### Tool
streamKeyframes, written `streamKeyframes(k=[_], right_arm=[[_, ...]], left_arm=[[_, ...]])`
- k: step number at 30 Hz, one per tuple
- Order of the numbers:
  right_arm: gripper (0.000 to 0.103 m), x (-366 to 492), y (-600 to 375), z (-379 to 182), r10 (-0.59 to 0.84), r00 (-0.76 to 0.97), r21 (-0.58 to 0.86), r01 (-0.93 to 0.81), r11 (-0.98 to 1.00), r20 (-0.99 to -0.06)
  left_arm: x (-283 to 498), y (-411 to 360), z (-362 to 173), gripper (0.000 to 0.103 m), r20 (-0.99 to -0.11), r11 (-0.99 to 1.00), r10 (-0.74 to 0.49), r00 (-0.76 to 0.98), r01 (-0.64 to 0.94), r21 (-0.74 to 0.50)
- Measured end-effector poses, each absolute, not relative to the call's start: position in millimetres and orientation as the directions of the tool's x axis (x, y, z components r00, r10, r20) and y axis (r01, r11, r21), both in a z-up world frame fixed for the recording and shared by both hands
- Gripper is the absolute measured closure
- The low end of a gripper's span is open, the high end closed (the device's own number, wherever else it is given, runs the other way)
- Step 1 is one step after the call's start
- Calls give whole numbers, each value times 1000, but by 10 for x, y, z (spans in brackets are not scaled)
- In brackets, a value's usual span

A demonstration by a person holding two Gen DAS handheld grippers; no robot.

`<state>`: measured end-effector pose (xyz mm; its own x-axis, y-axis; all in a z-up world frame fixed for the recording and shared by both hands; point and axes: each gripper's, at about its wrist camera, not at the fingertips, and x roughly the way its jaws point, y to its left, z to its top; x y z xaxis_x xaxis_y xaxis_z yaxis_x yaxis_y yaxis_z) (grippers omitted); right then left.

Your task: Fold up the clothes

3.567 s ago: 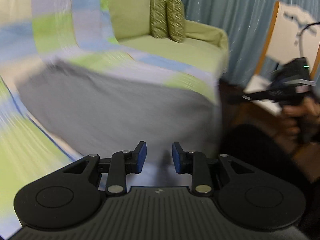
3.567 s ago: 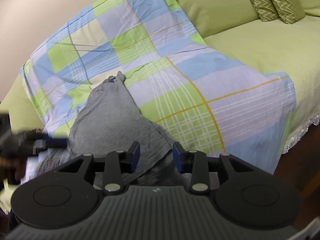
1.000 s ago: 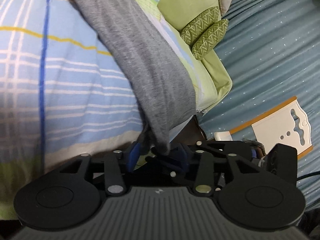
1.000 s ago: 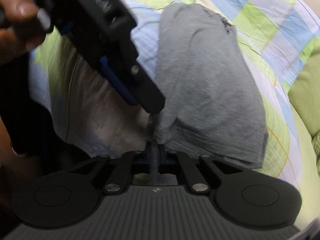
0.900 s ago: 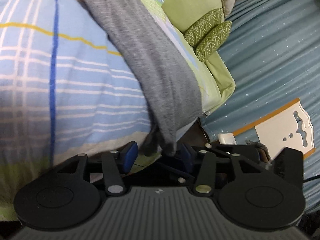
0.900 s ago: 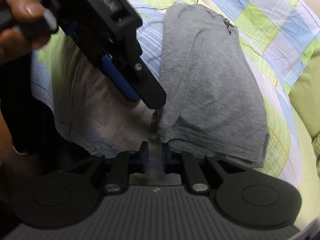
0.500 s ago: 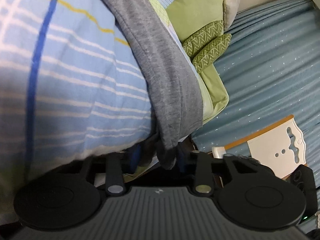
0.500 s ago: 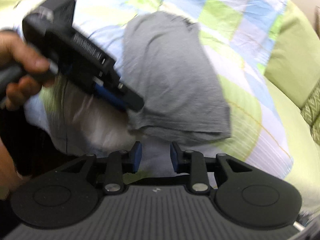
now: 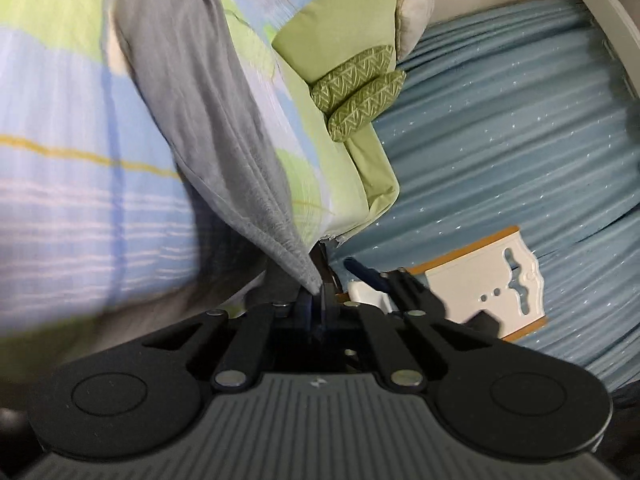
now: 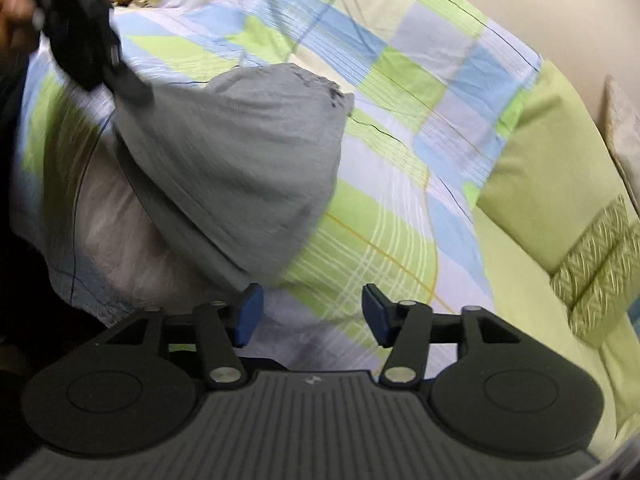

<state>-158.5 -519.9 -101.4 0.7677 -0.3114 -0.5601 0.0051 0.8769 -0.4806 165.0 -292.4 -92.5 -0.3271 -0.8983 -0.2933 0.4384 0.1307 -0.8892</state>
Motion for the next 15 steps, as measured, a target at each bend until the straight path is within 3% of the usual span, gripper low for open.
streamKeyframes(k=[9,15], right_arm=[[36,-1175,-5027,-1223,-186,802,-524,-177,833,-567],[33,-1207,-5088,-1172,-185,802,-462,-124,878,-568]], left_arm=[[1756,-2959,-758,103,-160,33,-933,-322,364,-931],[1642,-3179,-824,103,-147,10,-914,-378,342,-940]])
